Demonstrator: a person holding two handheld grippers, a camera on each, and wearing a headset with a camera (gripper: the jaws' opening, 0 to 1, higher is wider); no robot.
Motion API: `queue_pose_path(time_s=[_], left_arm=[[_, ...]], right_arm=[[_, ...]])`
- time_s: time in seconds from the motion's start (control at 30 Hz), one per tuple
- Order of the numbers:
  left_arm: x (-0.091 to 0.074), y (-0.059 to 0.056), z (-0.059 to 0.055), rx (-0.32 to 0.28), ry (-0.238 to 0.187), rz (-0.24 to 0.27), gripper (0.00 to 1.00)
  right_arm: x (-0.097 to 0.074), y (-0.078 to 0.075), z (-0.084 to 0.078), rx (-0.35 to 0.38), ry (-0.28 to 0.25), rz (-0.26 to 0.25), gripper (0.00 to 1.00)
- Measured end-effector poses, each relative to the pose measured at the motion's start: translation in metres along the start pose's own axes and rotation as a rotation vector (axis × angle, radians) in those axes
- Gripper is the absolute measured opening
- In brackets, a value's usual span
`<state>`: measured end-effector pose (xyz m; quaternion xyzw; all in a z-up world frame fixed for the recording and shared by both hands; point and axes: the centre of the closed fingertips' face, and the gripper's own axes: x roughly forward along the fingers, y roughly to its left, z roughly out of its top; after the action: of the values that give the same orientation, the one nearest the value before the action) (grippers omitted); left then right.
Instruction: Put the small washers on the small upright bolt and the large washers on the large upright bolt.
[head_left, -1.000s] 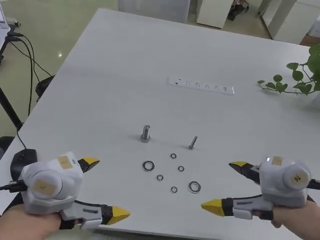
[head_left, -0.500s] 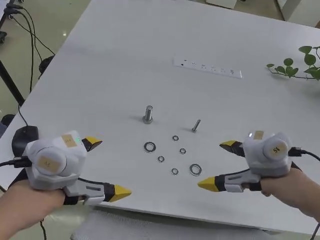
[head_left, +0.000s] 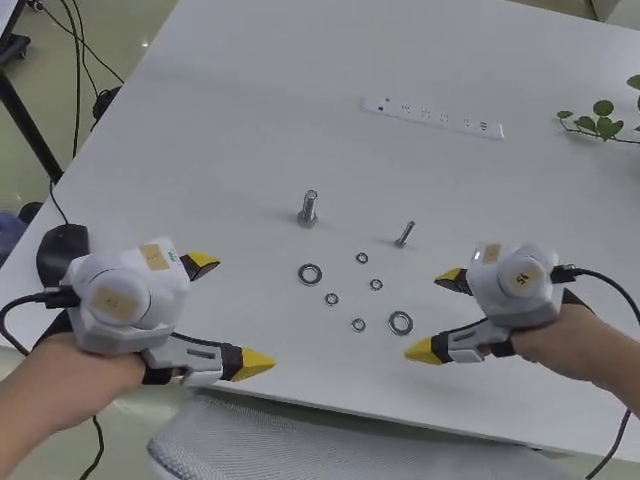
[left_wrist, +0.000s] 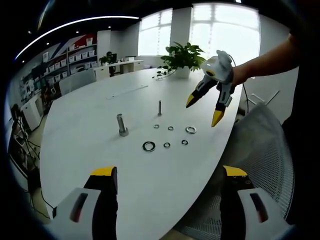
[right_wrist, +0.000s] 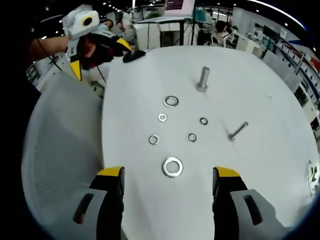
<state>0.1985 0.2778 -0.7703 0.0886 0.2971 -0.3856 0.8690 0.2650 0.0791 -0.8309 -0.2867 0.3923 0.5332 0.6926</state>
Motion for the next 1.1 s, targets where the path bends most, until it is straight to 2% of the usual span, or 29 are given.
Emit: queue_pose_path(time_s=[0.27, 0.43, 0.57, 0.73, 1.1], left_arm=[[0.001, 0.000, 0.000, 0.008, 0.007, -0.004, 0.84], [0.004, 0.001, -0.001, 0.011, 0.014, -0.007, 0.83], [0.005, 0.001, 0.000, 0.019, 0.014, -0.011, 0.83], [0.005, 0.001, 0.001, 0.020, 0.011, -0.012, 0.82], [0.001, 0.002, -0.005, 0.020, 0.025, -0.011, 0.82]], right_arm=[[0.012, 0.002, -0.006, -0.041, 0.046, 0.033, 0.67], [0.020, 0.001, -0.011, -0.088, 0.096, 0.044, 0.63], [0.025, 0.001, -0.011, -0.124, 0.113, 0.050, 0.60], [0.032, 0.001, -0.012, -0.136, 0.131, 0.064, 0.57], [0.040, -0.001, -0.016, -0.180, 0.182, 0.072, 0.48]])
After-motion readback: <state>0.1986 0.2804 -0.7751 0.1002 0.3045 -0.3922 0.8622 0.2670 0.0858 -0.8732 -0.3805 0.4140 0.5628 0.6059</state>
